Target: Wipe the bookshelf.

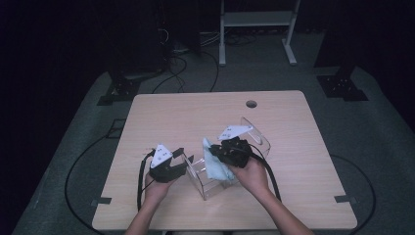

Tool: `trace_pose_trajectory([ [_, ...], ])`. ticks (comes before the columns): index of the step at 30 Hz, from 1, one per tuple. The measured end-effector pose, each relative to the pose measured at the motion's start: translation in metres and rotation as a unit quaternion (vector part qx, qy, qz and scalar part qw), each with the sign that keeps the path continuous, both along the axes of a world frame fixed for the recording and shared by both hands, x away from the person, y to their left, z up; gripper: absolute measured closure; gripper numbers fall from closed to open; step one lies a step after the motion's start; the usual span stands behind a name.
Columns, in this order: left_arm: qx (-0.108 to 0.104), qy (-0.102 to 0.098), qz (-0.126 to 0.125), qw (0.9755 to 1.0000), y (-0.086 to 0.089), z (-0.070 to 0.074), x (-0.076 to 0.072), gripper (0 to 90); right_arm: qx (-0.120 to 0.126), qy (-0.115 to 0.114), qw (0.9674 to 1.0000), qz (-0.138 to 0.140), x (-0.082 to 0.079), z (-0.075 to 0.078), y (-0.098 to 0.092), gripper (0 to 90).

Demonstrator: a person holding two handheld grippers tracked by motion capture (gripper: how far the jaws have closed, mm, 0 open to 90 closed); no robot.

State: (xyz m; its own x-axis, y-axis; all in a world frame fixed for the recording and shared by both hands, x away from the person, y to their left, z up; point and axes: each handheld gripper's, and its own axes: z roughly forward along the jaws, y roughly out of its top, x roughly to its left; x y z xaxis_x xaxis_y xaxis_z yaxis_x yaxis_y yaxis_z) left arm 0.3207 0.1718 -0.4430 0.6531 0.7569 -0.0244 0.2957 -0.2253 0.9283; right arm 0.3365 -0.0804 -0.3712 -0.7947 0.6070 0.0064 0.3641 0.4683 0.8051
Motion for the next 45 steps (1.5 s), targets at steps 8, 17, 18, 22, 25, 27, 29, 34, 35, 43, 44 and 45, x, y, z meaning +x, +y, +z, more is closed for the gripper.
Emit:
trace_pose_trajectory([
  [8, -0.001, -0.002, 0.002, 1.0000, -0.001, 0.000, 0.000, 48.1, -0.020, 0.004, 0.9998, -0.006, 0.015, 0.003, 0.013, 83.0],
  [17, -0.002, -0.002, 0.000, 1.0000, -0.001, 0.000, 0.000, 47.8, -0.029, 0.011, 0.9995, -0.010, 0.024, 0.005, 0.020, 82.9],
  [18, -0.001, -0.003, 0.001, 1.0000, -0.002, 0.000, 0.000, 47.9, -0.030, 0.007, 0.9995, -0.010, 0.022, 0.005, 0.019, 82.8],
  [22, 0.002, -0.004, 0.001, 1.0000, -0.001, 0.000, 0.000, 48.1, -0.023, 0.020, 0.9994, -0.014, 0.029, 0.004, 0.021, 82.9],
  [25, 0.002, -0.001, 0.000, 1.0000, -0.001, 0.000, 0.000, 48.1, -0.028, 0.024, 0.9991, -0.018, 0.039, 0.004, 0.027, 82.9],
  [27, 0.001, 0.000, 0.000, 1.0000, 0.000, 0.000, 0.000, 47.9, -0.033, 0.029, 0.9988, -0.022, 0.043, 0.005, 0.032, 82.8],
  [29, 0.001, -0.001, -0.003, 1.0000, 0.000, 0.000, 0.000, 47.3, -0.035, 0.026, 0.9989, -0.018, 0.043, 0.006, 0.031, 82.9],
  [34, -0.006, 0.002, -0.001, 1.0000, 0.000, 0.000, 0.001, 47.4, 0.000, 0.022, 0.9997, 0.000, 0.025, 0.010, 0.015, 83.0],
  [35, -0.006, 0.002, -0.001, 1.0000, 0.000, 0.000, 0.001, 47.4, 0.012, 0.019, 0.9997, 0.002, 0.019, 0.012, 0.009, 82.9],
  [43, -0.008, 0.004, 0.002, 1.0000, 0.000, -0.001, 0.002, 46.4, 0.090, -0.021, 0.9957, 0.002, -0.036, 0.029, -0.053, 83.0],
  [44, -0.008, 0.003, 0.003, 1.0000, 0.000, -0.001, 0.002, 46.2, 0.096, -0.027, 0.9950, 0.001, -0.042, 0.030, -0.062, 83.0],
  [45, -0.008, 0.003, 0.003, 1.0000, 0.000, -0.001, 0.002, 45.9, 0.100, -0.031, 0.9945, -0.002, -0.049, 0.030, -0.073, 83.0],
])
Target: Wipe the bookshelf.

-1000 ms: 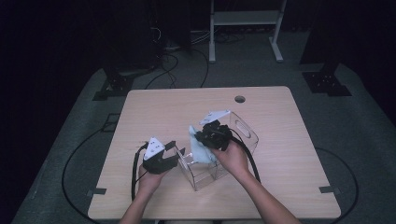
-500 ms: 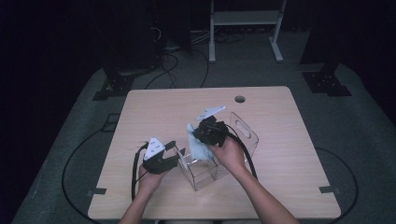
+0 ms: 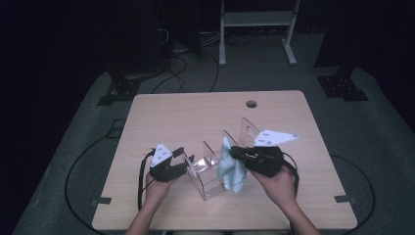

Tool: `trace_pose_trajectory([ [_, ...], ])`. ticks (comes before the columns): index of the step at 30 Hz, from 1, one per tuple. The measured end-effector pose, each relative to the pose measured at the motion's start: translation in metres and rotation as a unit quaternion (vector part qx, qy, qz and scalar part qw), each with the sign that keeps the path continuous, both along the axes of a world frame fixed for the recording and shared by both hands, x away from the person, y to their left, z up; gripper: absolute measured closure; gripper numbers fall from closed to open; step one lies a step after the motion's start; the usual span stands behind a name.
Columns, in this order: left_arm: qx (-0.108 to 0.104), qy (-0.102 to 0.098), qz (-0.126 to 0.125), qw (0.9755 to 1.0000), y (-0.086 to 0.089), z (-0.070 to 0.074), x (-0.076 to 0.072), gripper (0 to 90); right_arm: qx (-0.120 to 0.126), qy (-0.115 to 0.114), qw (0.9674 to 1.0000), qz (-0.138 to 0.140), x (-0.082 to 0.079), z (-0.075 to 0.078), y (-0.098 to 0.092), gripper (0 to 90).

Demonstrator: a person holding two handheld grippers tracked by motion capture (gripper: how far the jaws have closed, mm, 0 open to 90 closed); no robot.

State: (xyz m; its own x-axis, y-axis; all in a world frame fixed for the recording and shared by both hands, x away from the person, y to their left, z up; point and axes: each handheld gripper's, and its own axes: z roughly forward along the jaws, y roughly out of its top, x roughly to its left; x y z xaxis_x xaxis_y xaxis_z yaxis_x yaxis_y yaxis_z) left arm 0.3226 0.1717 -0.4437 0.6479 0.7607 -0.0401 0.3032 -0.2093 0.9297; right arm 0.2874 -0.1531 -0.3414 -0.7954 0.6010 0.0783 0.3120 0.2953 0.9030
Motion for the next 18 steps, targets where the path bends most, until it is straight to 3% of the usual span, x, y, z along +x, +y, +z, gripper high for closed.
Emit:
trace_pose_trajectory([
  [4, -0.002, 0.004, -0.002, 1.0000, 0.001, 0.000, 0.001, 44.5, 0.007, -0.003, 0.9998, -0.021, -0.018, -0.010, -0.031, 82.9],
  [8, -0.004, 0.007, -0.007, 0.9999, 0.001, 0.000, 0.001, 46.2, 0.011, 0.012, 0.9984, -0.054, -0.025, -0.039, -0.062, 82.9],
  [9, -0.004, 0.006, -0.007, 1.0000, 0.001, 0.000, 0.001, 46.6, 0.014, 0.024, 0.9976, -0.064, -0.024, -0.048, -0.070, 82.9],
  [11, -0.003, 0.007, -0.007, 1.0000, 0.000, 0.000, 0.001, 46.8, 0.000, 0.025, 0.9953, -0.094, -0.019, -0.067, -0.083, 82.9],
  [13, -0.002, 0.006, -0.007, 1.0000, 0.000, 0.000, 0.002, 47.2, 0.008, 0.034, 0.9933, -0.110, -0.014, -0.080, -0.091, 82.9],
  [16, -0.001, 0.005, -0.008, 1.0000, 0.000, 0.000, 0.002, 47.5, 0.009, 0.043, 0.9903, -0.132, -0.003, -0.090, -0.100, 82.9],
  [18, 0.000, 0.003, -0.009, 1.0000, 0.000, 0.000, 0.003, 47.7, 0.001, 0.036, 0.9893, -0.141, 0.004, -0.092, -0.099, 82.9],
])
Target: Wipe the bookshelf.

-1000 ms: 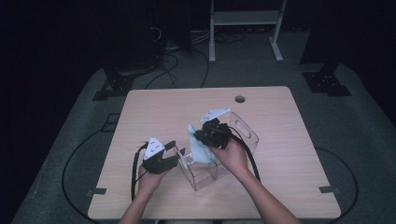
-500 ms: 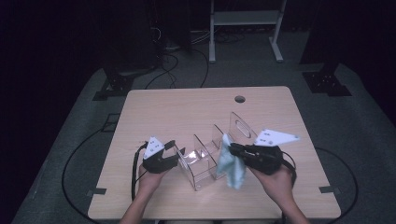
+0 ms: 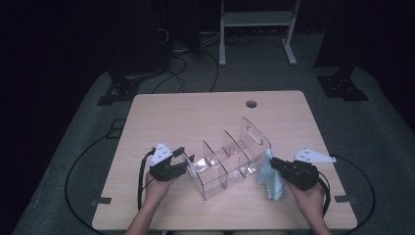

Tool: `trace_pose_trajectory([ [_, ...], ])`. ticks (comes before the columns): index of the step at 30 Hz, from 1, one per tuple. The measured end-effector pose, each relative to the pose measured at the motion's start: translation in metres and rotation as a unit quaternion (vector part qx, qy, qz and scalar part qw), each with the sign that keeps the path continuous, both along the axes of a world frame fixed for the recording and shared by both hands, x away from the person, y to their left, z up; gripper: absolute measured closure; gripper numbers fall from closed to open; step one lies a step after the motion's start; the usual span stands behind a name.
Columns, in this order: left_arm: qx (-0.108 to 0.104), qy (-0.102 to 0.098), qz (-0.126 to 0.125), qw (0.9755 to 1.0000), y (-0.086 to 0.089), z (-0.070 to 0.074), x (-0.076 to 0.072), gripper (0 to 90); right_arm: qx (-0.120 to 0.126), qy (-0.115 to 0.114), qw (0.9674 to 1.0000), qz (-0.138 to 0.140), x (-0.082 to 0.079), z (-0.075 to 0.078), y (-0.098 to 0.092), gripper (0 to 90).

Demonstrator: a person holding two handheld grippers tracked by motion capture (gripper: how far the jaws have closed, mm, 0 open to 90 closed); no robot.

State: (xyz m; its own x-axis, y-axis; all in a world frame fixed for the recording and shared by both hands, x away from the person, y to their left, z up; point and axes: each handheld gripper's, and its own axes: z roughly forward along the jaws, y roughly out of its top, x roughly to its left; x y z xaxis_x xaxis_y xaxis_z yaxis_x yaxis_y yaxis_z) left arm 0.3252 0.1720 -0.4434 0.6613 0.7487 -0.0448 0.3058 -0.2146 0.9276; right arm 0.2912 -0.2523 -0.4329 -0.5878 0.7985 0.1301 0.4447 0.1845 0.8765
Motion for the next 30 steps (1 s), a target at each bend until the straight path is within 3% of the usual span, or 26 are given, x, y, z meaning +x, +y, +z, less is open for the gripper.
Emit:
trace_pose_trajectory([
  [4, 0.002, -0.004, 0.001, 1.0000, -0.001, 0.000, -0.001, 48.0, 0.002, 0.000, 1.0000, 0.001, 0.009, -0.005, 0.010, 82.9],
  [10, 0.003, -0.005, 0.001, 1.0000, 0.001, 0.000, 0.000, 48.3, -0.004, -0.012, 0.9990, 0.044, -0.002, -0.009, 0.037, 82.9],
  [12, -0.001, -0.005, 0.000, 1.0000, 0.001, 0.000, 0.000, 48.3, 0.000, -0.009, 0.9989, 0.045, 0.001, -0.009, 0.034, 83.0],
  [17, -0.001, -0.004, 0.000, 1.0000, 0.001, 0.000, 0.002, 48.2, 0.013, -0.007, 0.9999, -0.004, 0.016, -0.013, 0.007, 82.9],
  [21, -0.001, -0.004, 0.000, 1.0000, 0.001, -0.001, 0.004, 48.2, 0.017, -0.011, 0.9998, 0.000, 0.017, -0.015, 0.009, 82.9],
  [26, -0.002, -0.004, 0.003, 1.0000, 0.005, 0.000, 0.004, 48.2, -0.001, -0.025, 0.9984, 0.050, 0.010, -0.016, 0.030, 82.9],
  [30, -0.004, -0.003, 0.011, 0.9999, 0.008, -0.001, 0.005, 48.2, 0.006, -0.022, 0.9994, 0.024, 0.020, -0.016, 0.020, 82.9],
])
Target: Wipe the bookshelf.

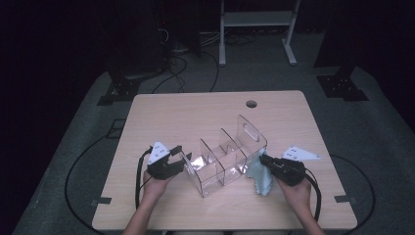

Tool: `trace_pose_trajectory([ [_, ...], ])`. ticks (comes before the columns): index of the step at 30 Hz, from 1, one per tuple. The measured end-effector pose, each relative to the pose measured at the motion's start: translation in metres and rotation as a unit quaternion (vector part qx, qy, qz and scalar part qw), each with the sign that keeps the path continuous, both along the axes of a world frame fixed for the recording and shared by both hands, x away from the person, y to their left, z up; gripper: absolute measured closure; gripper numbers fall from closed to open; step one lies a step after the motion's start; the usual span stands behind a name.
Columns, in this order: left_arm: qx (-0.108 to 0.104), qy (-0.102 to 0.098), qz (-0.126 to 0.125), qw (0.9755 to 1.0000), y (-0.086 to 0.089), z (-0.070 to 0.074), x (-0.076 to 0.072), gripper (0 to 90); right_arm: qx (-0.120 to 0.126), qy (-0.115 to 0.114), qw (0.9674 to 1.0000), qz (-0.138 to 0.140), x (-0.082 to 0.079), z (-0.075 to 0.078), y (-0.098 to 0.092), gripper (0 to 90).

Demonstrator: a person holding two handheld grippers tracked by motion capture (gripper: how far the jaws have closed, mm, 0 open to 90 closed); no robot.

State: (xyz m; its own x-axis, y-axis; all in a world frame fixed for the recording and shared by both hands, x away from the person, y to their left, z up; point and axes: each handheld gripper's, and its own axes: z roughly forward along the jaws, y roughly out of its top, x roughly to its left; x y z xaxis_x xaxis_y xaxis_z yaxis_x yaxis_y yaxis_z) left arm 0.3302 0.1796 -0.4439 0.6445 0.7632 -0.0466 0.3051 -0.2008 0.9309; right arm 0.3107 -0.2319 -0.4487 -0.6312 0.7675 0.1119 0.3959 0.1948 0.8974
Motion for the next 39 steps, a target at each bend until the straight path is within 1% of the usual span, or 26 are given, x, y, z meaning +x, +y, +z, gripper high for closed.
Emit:
trace_pose_trajectory([
  [2, -0.001, 0.000, 0.006, 1.0000, -0.001, 0.000, 0.001, 48.2, 0.013, 0.002, 0.9999, -0.009, 0.004, 0.000, -0.003, 82.9],
  [3, 0.000, -0.002, 0.007, 1.0000, -0.002, 0.000, 0.001, 48.3, 0.015, 0.000, 0.9999, -0.006, 0.003, -0.001, 0.000, 82.9],
  [6, -0.003, -0.001, 0.011, 0.9999, -0.002, -0.001, 0.002, 48.4, 0.003, -0.007, 0.9997, 0.023, -0.004, -0.001, 0.016, 82.9],
  [7, -0.002, -0.001, 0.012, 0.9999, -0.001, -0.001, 0.002, 48.4, 0.000, -0.009, 0.9994, 0.035, -0.006, -0.001, 0.022, 82.9],
  [9, -0.001, 0.000, 0.014, 0.9999, -0.001, -0.001, 0.002, 48.3, -0.003, -0.016, 0.9986, 0.050, -0.010, -0.001, 0.030, 82.8],
  [13, -0.005, 0.002, 0.017, 0.9998, 0.000, -0.001, 0.001, 48.2, 0.002, -0.014, 0.9985, 0.052, -0.010, -0.007, 0.032, 82.9],
  [17, -0.005, 0.004, 0.016, 0.9998, 0.000, -0.001, 0.001, 48.0, -0.013, 0.010, 0.9984, 0.054, -0.008, -0.021, 0.037, 82.9],
  [18, -0.006, 0.004, 0.016, 0.9998, 0.000, -0.001, 0.002, 47.9, -0.015, 0.011, 0.9983, 0.056, -0.008, -0.022, 0.038, 82.9],
  [20, -0.008, 0.004, 0.016, 0.9998, 0.000, -0.001, 0.002, 47.8, -0.009, 0.000, 0.9983, 0.058, -0.011, -0.017, 0.040, 82.9],
  [21, -0.009, 0.005, 0.016, 0.9998, 0.000, -0.001, 0.002, 47.8, -0.016, -0.006, 0.9983, 0.057, -0.013, -0.014, 0.042, 82.9],
  [22, -0.008, 0.005, 0.016, 0.9998, 0.000, -0.001, 0.002, 47.9, -0.020, -0.007, 0.9982, 0.056, -0.013, -0.014, 0.043, 82.9],
  [23, -0.008, 0.005, 0.017, 0.9998, 0.000, -0.001, 0.002, 47.9, -0.020, -0.005, 0.9982, 0.056, -0.012, -0.016, 0.044, 82.9],
  [25, -0.007, 0.004, 0.017, 0.9998, 0.000, -0.001, 0.002, 47.9, -0.023, 0.009, 0.9981, 0.056, -0.009, -0.022, 0.046, 82.9],
  [28, -0.007, 0.004, 0.019, 0.9998, 0.000, -0.001, 0.002, 47.9, -0.051, 0.032, 0.9966, 0.056, -0.003, -0.035, 0.053, 82.9],
  [29, -0.007, 0.005, 0.020, 0.9998, 0.001, -0.001, 0.002, 47.8, -0.055, 0.037, 0.9961, 0.057, -0.002, -0.040, 0.054, 82.9],
  [31, -0.009, 0.005, 0.020, 0.9997, 0.001, -0.001, 0.003, 47.8, -0.050, 0.040, 0.9963, 0.057, -0.002, -0.040, 0.053, 82.9],
  [33, -0.009, 0.005, 0.021, 0.9997, 0.001, -0.001, 0.003, 47.8, -0.045, 0.027, 0.9971, 0.055, -0.003, -0.035, 0.052, 82.9],
  [35, -0.008, 0.004, 0.022, 0.9997, 0.001, -0.001, 0.003, 47.8, -0.044, 0.027, 0.9973, 0.053, -0.002, -0.035, 0.053, 82.9],
  [36, -0.008, 0.005, 0.024, 0.9997, 0.001, -0.001, 0.003, 47.8, -0.046, 0.031, 0.9970, 0.053, 0.000, -0.037, 0.053, 82.9],
  [38, -0.009, 0.005, 0.025, 0.9996, 0.001, -0.001, 0.004, 47.7, -0.055, 0.048, 0.9958, 0.055, 0.004, -0.045, 0.055, 82.5],
  [39, -0.011, 0.005, 0.025, 0.9996, 0.001, -0.001, 0.004, 47.7, -0.052, 0.056, 0.9954, 0.057, 0.006, -0.047, 0.056, 82.4],
])
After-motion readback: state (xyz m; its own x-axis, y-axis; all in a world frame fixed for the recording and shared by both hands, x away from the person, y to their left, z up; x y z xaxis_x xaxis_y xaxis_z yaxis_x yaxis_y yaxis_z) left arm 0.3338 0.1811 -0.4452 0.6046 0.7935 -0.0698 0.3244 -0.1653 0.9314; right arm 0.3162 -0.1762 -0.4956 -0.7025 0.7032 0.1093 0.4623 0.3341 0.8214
